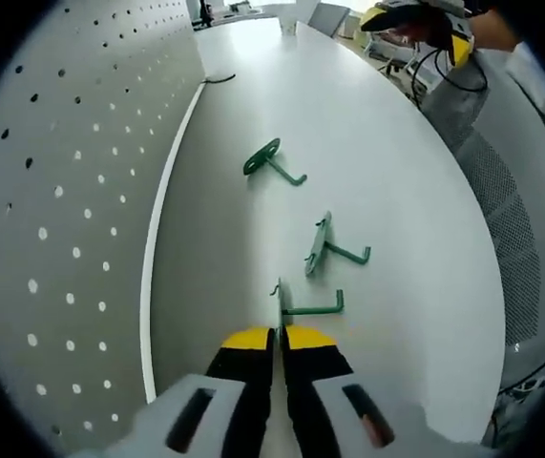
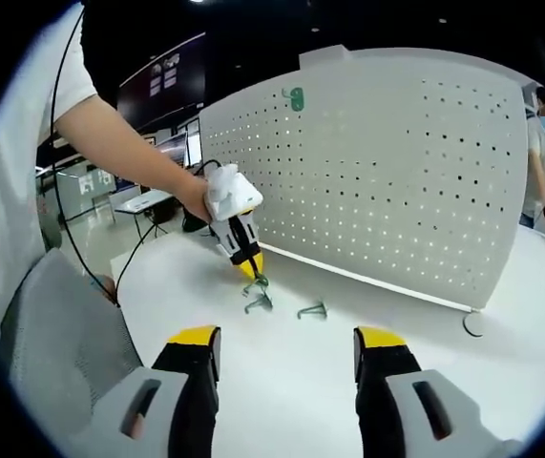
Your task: Insert the hook assembly into the mounting plate slot until the hook locks in place.
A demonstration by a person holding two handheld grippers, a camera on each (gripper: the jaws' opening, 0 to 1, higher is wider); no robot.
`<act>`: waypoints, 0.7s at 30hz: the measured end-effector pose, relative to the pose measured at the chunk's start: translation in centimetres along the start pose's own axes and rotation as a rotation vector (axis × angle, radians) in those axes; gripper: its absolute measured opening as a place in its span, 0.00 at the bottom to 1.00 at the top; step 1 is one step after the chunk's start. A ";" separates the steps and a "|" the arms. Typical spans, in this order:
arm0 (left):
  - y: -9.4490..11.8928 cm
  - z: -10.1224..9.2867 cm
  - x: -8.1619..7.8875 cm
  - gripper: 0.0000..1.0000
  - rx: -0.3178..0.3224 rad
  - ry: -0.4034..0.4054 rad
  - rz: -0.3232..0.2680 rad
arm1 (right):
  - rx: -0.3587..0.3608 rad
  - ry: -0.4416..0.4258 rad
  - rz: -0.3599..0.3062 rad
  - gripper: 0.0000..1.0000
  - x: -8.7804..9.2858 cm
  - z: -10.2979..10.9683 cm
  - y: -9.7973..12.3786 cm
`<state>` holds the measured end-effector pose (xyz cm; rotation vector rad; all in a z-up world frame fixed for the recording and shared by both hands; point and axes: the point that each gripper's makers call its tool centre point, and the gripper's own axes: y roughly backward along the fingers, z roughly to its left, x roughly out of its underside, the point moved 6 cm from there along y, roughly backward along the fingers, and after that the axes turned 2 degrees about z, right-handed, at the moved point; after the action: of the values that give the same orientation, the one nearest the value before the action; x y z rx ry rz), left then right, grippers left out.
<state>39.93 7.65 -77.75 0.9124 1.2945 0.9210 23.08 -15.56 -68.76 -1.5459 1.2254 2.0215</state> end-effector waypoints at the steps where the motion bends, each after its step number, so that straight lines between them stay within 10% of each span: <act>1: 0.0 0.0 0.0 0.03 -0.001 0.010 -0.003 | 0.001 0.001 0.000 0.54 0.0 0.0 0.0; 21: 0.1 0.0 0.1 0.02 -0.005 0.030 -0.023 | 0.006 0.007 0.002 0.55 0.1 -0.1 0.0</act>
<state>39.90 7.79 -77.70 0.8814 1.3254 0.9228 23.07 -15.66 -68.82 -1.5507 1.2352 2.0140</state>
